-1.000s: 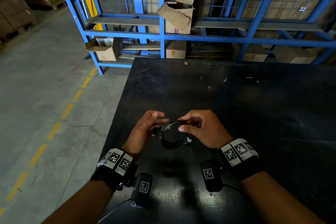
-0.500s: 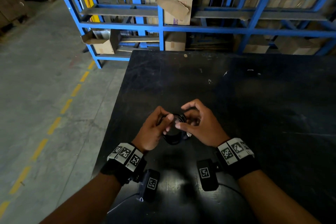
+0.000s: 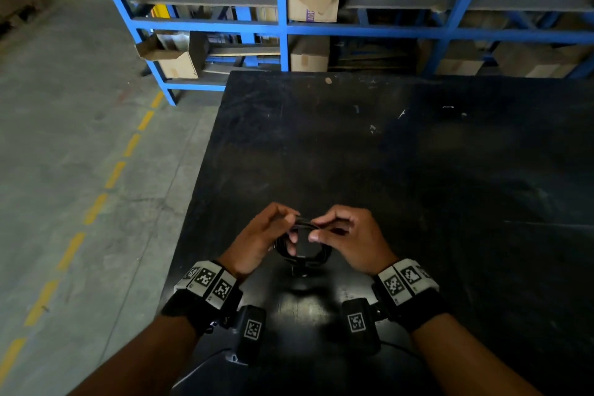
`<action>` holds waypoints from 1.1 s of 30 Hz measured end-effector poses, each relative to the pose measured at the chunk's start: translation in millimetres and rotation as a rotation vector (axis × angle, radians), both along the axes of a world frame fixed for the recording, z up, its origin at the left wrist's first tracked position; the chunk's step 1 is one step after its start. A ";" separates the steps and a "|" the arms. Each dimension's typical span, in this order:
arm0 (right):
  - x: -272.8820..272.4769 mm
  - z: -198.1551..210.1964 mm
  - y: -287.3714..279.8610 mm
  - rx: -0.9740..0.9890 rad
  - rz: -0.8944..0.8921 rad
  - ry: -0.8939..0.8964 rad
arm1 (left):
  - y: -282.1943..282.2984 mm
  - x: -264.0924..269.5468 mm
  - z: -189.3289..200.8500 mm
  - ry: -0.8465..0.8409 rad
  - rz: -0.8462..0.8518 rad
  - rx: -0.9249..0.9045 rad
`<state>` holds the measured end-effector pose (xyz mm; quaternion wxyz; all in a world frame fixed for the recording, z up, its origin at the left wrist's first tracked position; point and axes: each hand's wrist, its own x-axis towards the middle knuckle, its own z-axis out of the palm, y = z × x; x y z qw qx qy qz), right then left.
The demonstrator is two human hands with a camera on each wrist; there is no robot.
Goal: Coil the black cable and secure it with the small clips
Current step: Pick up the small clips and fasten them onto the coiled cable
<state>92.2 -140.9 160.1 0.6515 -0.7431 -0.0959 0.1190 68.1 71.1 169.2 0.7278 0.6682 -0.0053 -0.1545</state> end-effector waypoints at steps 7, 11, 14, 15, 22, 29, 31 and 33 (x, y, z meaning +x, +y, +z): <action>-17.4 -34.2 -1.5 -0.132 0.176 0.117 | 2.5 -23.2 -43.6 0.095 -0.171 0.149; -19.3 -49.9 -0.2 -0.190 0.235 0.165 | -0.8 -31.8 -62.5 0.125 -0.183 0.177; -14.7 -58.2 -1.6 -0.190 0.231 0.224 | 2.2 -26.4 -70.6 0.052 -0.222 0.261; -13.2 -60.0 -0.9 -0.187 0.230 0.239 | 2.7 -23.9 -73.4 0.029 -0.219 0.279; 33.7 -104.6 -16.0 -0.310 -0.133 0.311 | 9.7 -9.6 -99.0 0.048 0.025 0.303; 85.2 -163.7 -8.5 -0.635 -0.391 0.572 | 8.6 -5.0 -101.6 0.144 0.211 0.260; 89.2 -159.0 5.9 -0.661 -0.412 0.595 | 6.4 -4.0 -100.1 0.156 0.241 0.230; 93.1 -159.2 14.8 -0.700 -0.449 0.595 | 5.4 -2.8 -98.2 0.149 0.261 0.207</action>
